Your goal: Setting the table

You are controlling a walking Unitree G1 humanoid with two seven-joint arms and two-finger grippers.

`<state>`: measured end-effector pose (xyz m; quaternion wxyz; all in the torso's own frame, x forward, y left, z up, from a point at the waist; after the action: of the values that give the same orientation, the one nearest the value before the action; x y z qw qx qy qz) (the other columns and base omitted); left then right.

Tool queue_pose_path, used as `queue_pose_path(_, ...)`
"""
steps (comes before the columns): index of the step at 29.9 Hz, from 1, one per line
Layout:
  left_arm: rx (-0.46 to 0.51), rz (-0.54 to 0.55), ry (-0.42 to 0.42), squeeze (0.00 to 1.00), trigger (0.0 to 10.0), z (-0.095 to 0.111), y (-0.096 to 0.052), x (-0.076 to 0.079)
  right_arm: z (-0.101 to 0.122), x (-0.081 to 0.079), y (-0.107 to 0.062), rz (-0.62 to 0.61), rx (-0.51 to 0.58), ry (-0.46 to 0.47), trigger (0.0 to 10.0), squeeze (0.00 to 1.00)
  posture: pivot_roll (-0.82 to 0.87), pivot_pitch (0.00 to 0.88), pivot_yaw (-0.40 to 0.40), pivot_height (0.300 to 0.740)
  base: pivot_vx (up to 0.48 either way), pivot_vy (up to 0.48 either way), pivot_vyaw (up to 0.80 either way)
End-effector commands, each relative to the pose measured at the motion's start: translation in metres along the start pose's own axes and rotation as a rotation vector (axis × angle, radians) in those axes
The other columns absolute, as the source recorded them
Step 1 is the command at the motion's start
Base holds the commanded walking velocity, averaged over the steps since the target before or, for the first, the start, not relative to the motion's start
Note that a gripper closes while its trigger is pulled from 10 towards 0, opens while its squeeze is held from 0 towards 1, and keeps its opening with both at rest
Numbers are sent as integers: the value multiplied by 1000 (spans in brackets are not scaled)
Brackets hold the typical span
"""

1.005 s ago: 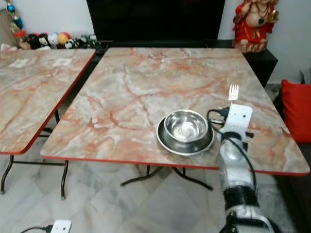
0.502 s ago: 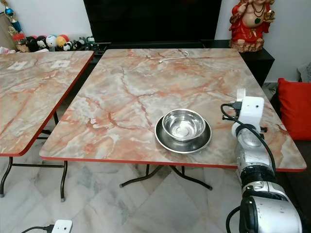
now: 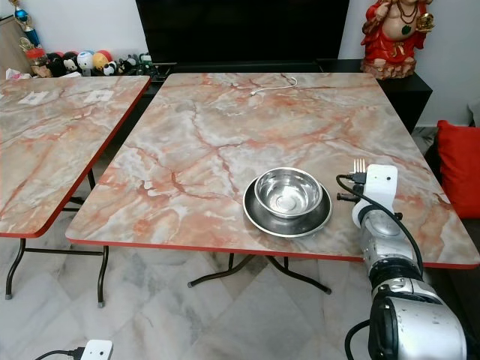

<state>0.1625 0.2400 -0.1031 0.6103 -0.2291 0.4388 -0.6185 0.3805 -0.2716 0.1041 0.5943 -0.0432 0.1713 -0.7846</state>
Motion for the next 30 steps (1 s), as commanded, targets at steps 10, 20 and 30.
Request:
queue_pose_path(10,-32,13,-3,0,10000,-11,-3,-8,0,-16,1,49,25,25,10000,0,-63,0,77,740,0,0,0)
queue_pose_path(20,-29,32,3,0,10000,-15,-5,-16,9,-25,0,59,127,59,10000,0,-49,0,87,740,0,0,0)
queue_pose_path(30,-10,23,-6,0,10000,-10,-4,-13,55,-14,-12,55,458,93,10000,0,-65,0,82,740,0,0,0)
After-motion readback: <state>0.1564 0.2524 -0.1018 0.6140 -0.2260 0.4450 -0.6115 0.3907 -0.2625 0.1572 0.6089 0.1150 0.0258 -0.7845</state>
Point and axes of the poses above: a point about 5 cm out from each wrist's last joint towards the gripper, its own y axis pointing out of the wrist towards the gripper, its own z axis along the axis of the wrist's last joint, x = y × z, the point moved 2 cm from there along y, pointing out of the wrist towards the gripper, and after that the axes turned 11 degrees about y, right-handed, at the moved point
